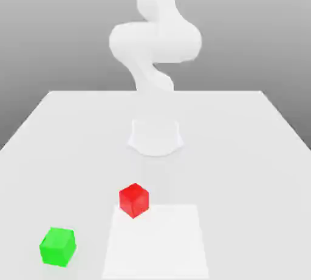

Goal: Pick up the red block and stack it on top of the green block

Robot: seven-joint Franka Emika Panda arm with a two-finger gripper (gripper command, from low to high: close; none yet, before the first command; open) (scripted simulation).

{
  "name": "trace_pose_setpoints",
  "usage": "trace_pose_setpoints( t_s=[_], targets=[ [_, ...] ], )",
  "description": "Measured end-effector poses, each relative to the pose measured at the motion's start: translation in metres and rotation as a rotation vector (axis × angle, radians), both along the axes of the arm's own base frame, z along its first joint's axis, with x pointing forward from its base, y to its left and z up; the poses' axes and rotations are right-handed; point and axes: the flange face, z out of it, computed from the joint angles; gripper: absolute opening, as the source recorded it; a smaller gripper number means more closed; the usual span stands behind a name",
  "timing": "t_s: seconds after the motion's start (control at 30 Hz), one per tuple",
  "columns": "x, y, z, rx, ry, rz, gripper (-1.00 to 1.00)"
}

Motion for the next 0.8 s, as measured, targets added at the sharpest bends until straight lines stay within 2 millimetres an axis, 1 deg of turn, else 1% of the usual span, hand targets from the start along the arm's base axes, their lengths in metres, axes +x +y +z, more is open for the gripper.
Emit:
trace_pose_setpoints(
  t_s=[0.07,0.13,0.23,0.3,0.37,0.43,0.57,0.6,0.63,0.8],
  targets=[
    [0.019,-0.011,-0.05,0.051,0.074,-0.064,0.0],
    [0.031,-0.019,-0.099,0.096,0.146,-0.127,0.0],
    [0.038,-0.028,-0.174,0.151,0.254,-0.226,0.0],
    [0.036,-0.032,-0.225,0.181,0.328,-0.295,0.0],
    [0.027,-0.035,-0.275,0.206,0.403,-0.368,0.0],
    [0.011,-0.037,-0.326,0.226,0.481,-0.449,0.0],
    [-0.039,-0.037,-0.428,0.256,0.646,-0.631,0.0],
    [-0.047,-0.037,-0.445,0.26,0.668,-0.656,0.0],
    [-0.05,-0.037,-0.455,0.263,0.679,-0.668,0.0],
    [-0.052,-0.038,-0.482,0.267,0.688,-0.678,0.0]
  ],
)
